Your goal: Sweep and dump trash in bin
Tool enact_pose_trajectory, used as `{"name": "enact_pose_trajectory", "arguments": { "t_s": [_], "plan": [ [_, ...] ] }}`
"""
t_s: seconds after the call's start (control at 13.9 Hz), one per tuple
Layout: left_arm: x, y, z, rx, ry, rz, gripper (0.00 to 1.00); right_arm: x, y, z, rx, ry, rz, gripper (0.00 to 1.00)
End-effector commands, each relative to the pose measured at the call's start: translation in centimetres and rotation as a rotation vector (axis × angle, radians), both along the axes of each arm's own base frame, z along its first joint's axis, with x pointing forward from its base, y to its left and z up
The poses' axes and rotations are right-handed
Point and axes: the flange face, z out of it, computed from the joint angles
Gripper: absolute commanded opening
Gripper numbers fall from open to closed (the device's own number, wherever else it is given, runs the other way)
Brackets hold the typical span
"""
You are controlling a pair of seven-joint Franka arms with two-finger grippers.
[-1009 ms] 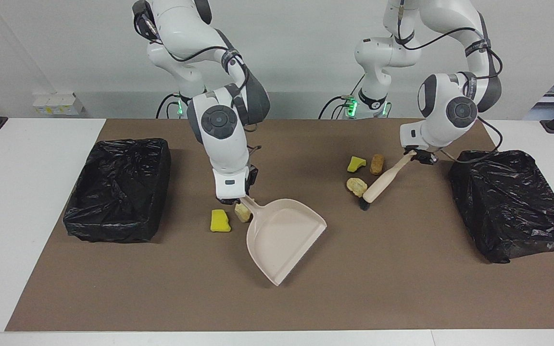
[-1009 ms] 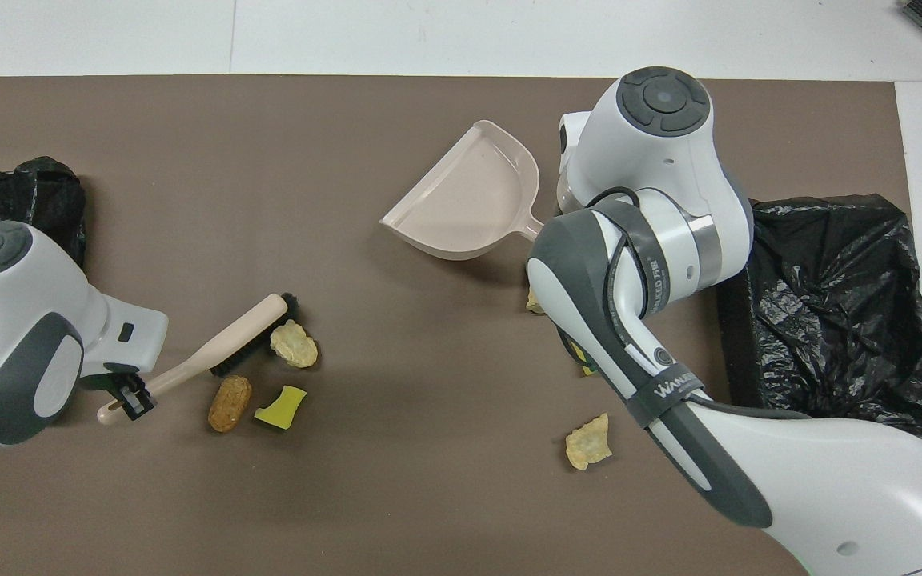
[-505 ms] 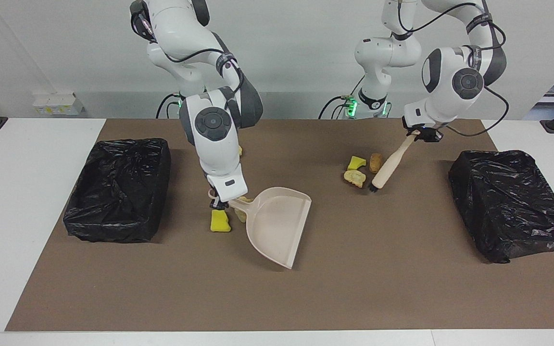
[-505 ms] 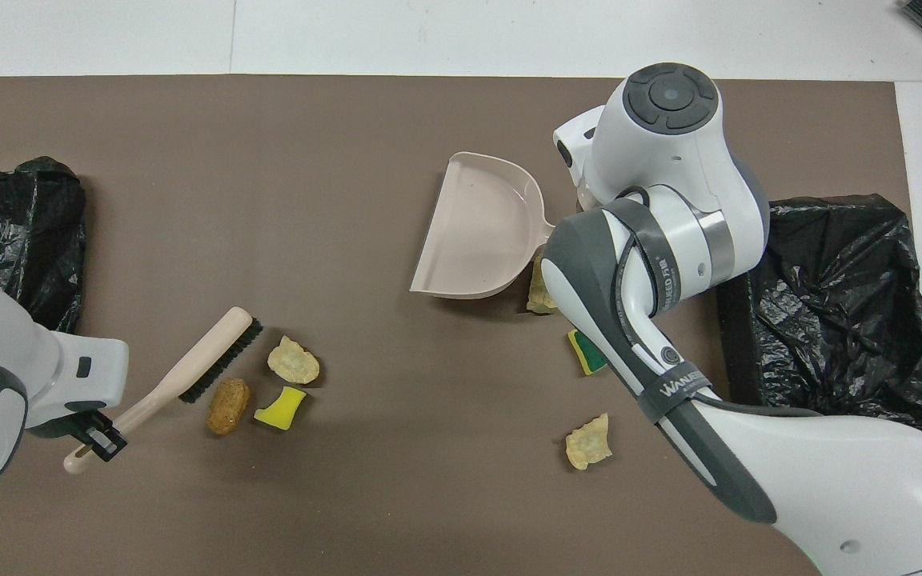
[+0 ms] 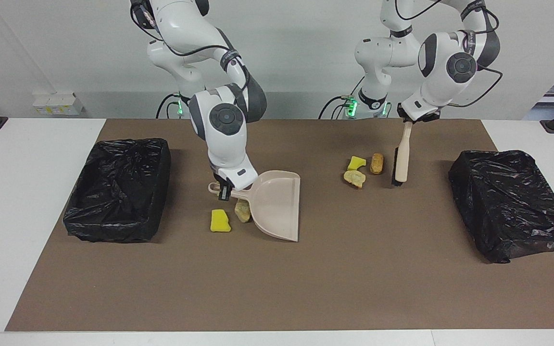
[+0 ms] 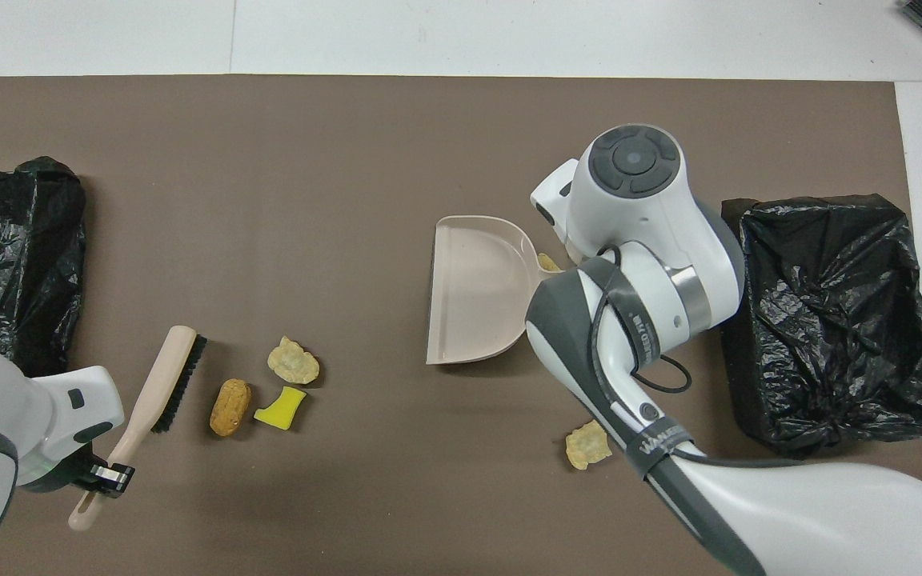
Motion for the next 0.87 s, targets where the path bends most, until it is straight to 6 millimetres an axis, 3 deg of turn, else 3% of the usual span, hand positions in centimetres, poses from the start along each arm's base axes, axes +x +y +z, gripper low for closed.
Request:
{"name": "enact_pose_trajectory", "arguments": {
  "t_s": [0.0, 0.22, 0.36, 0.43, 0.79],
  "plan": [
    [-1.7, -0.4, -0.3, 0.046, -0.061, 0.119, 0.0, -4.6, 0.1, -0.2, -0.05, -0.005, 0.093, 0.0],
    [-4.3, -0.4, -1.5, 0.052, -0.087, 0.166, 0.0, -5.8, 0.7, -0.7, -0.061, -0.011, 0.127, 0.0],
    [-4.3, -0.5, -2.1, 0.049, -0.081, 0.167, 0.0, -6.0, 1.0, -0.9, -0.067, 0.002, 0.134, 0.0],
    [-4.4, -0.7, -2.5, 0.047, -0.079, 0.163, 0.0, -6.5, 2.1, -1.0, -0.07, 0.003, 0.156, 0.0],
    [-5.9, -6.0, -6.4, 0.135, -0.113, 0.268, 0.0, -6.6, 2.8, -0.9, -0.07, -0.002, 0.159, 0.0]
  ]
}}
